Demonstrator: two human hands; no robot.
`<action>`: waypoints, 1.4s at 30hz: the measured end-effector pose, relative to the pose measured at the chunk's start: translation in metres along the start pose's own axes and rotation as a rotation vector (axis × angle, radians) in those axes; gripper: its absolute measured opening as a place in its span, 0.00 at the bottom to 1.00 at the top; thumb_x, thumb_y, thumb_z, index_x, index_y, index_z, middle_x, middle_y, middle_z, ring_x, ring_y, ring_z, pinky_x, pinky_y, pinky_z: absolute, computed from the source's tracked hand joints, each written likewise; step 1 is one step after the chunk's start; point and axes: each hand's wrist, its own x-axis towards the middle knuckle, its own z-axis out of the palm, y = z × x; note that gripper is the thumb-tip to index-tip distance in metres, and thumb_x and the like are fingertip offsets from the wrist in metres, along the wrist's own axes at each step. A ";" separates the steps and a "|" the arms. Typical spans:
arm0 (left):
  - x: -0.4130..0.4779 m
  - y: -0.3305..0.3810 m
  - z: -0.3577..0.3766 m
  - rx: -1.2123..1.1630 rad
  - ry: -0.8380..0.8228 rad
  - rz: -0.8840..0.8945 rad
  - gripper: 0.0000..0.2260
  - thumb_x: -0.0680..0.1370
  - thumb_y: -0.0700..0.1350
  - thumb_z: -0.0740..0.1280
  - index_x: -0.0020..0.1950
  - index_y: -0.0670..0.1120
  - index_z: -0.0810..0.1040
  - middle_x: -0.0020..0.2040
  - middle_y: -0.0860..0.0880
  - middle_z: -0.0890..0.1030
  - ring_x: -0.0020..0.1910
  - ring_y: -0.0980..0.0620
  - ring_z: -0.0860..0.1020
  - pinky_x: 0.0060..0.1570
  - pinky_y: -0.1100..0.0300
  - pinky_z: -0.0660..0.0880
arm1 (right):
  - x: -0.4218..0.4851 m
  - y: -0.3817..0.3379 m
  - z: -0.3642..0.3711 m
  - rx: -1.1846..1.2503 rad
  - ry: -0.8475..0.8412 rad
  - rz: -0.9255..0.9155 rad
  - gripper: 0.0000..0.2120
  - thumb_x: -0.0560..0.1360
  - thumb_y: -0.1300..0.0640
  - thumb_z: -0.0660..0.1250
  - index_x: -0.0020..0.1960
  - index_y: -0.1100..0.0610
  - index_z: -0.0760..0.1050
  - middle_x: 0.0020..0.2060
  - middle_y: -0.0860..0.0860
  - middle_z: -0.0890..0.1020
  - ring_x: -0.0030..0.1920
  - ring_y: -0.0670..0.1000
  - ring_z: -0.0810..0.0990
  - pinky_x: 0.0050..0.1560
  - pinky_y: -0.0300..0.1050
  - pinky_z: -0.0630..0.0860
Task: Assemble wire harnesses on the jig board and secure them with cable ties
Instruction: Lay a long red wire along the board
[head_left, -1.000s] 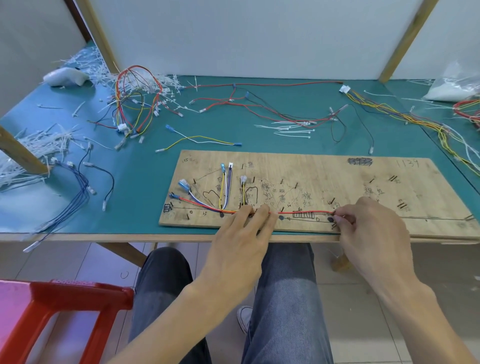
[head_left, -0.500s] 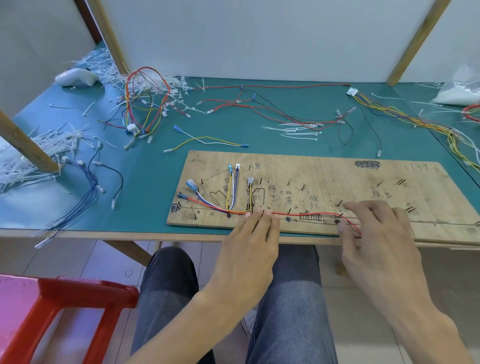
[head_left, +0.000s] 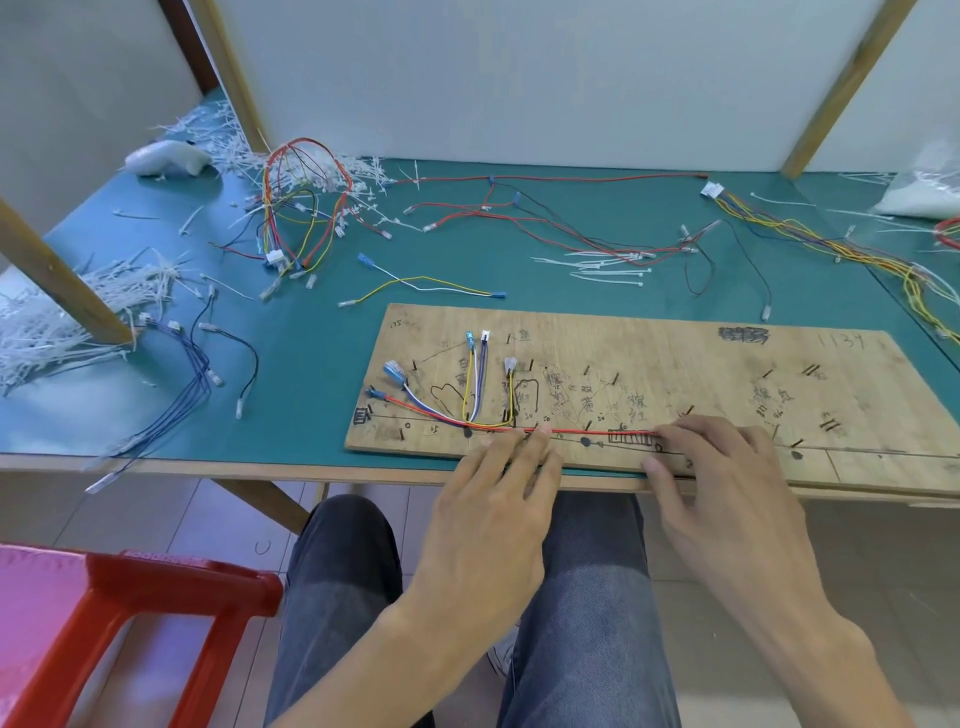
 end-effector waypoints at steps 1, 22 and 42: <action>0.000 0.000 -0.001 0.006 -0.002 0.005 0.29 0.69 0.42 0.76 0.71 0.44 0.80 0.71 0.47 0.79 0.70 0.45 0.77 0.69 0.49 0.75 | -0.001 0.001 0.000 0.003 0.016 -0.009 0.13 0.79 0.53 0.72 0.61 0.56 0.84 0.60 0.49 0.82 0.60 0.57 0.72 0.50 0.55 0.80; 0.011 0.006 -0.009 0.228 -0.148 0.091 0.33 0.72 0.45 0.73 0.76 0.39 0.72 0.72 0.40 0.77 0.74 0.40 0.73 0.70 0.48 0.72 | -0.034 0.000 -0.014 -0.211 -0.087 -0.134 0.29 0.79 0.46 0.69 0.79 0.50 0.71 0.77 0.48 0.73 0.73 0.57 0.75 0.70 0.61 0.68; 0.065 -0.078 -0.046 -0.180 0.273 -0.233 0.08 0.81 0.47 0.64 0.52 0.51 0.84 0.49 0.51 0.85 0.50 0.46 0.81 0.45 0.51 0.79 | 0.154 -0.039 0.001 0.881 -0.288 0.176 0.10 0.82 0.52 0.70 0.45 0.56 0.84 0.36 0.49 0.88 0.36 0.47 0.85 0.36 0.37 0.79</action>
